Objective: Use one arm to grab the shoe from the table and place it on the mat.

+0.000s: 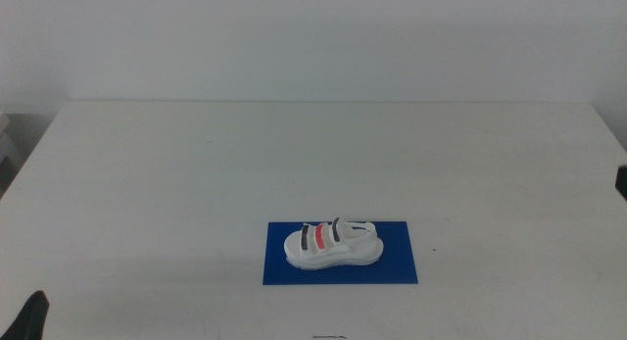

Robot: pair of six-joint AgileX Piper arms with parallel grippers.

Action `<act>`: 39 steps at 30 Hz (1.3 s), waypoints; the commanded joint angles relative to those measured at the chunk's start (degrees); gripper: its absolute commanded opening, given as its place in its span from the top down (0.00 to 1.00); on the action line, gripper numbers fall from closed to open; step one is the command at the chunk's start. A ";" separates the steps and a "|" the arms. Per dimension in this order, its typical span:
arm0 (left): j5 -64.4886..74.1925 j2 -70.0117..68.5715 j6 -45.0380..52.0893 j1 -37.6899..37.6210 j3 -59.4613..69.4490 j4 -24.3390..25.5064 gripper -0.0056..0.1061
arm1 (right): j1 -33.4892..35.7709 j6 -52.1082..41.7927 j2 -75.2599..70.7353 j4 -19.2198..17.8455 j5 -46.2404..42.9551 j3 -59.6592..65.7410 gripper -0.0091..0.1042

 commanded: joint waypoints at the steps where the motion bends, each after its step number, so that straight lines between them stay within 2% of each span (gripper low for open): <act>1: -4.73 -1.07 -0.88 -0.20 -0.19 -0.49 0.11 | -0.33 -0.26 -2.33 0.39 -5.61 0.73 0.20; 4: -4.73 -1.07 -0.88 -0.20 -0.19 -0.49 0.11 | -0.33 -0.26 -5.27 0.82 -6.54 2.80 0.16; 11: -4.73 -1.07 -0.88 -0.20 -0.19 -0.49 0.11 | -0.33 -0.14 -12.49 2.87 -9.41 8.90 0.16; 25: -4.73 -1.07 -0.88 -0.20 -0.19 -0.49 0.11 | -0.33 -0.14 -26.30 3.13 -9.66 25.39 0.16; 39: -4.73 -1.07 -0.88 -0.20 -0.19 -0.49 0.11 | -0.33 -0.14 -38.23 2.87 -8.32 29.35 0.16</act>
